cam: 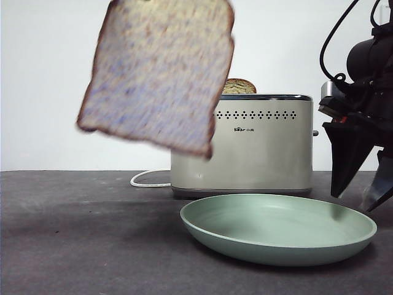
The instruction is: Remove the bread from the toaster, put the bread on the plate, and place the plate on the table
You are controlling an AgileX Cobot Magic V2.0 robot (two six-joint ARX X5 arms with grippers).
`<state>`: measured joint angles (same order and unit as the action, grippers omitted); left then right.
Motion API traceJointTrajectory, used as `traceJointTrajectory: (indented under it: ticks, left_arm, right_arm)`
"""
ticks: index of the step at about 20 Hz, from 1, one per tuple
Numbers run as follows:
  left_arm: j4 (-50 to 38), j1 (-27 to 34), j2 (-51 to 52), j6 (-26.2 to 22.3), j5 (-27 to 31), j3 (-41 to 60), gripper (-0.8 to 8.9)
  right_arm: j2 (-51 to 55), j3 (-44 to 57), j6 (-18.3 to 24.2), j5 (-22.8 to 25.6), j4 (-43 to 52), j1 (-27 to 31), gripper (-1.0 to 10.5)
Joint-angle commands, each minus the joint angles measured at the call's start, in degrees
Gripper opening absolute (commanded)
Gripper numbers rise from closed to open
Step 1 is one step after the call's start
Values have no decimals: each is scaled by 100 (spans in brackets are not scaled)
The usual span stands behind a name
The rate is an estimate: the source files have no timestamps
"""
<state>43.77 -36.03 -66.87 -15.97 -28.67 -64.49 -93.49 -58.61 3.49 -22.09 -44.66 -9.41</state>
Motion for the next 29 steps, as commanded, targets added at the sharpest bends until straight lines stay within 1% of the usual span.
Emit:
traceJointTrajectory:
  ticks: [1,10,11,13,14,16,20,22,23,24,25,27,29]
  left_arm:
    - [-243,-85,103,267,-35,212,-5]
    - [-511,-223,118,533,-15,229,-5]
    - [-518,-223,118,542,-11,229,-5]
    - [-520,-223,118,553,-11,229,-6]
    - [-518,-223,118,553,-13,229,-6]
    - [-518,-223,118,597,-13,229,-6]
    - [-542,-223,118,774,-13,229,-6]
    - [-597,-223,118,1001,-35,229,-6]
    - [-662,-223,118,1167,-42,229,-6]
    - [-758,-223,118,1353,-109,227,-6]
    - [-916,-223,118,1572,-234,227,-6]
    - [-1421,-223,118,2153,-476,227,-7]
    - [-1880,-223,116,2699,-645,227,-8]
  right_arm:
    - [-63,9,46,-11,96,-13,243]
    - [-385,90,44,-50,236,-42,246]
    - [-407,92,44,-55,247,-44,205]
    - [-435,122,68,-55,328,-85,31]
    - [-446,151,74,-76,387,-116,-9]
    - [-457,247,103,-195,476,-125,-9]
    - [-455,308,107,-201,560,-122,-13]
    - [-358,306,105,-208,564,-118,-13]
    - [-216,306,90,-297,555,-131,-13]
    - [-26,306,28,-507,562,-157,-13]
    - [216,306,-87,-667,566,-197,-13]
    - [710,306,-260,-769,531,-282,-13]
    - [1152,306,-343,-791,393,-433,-13]
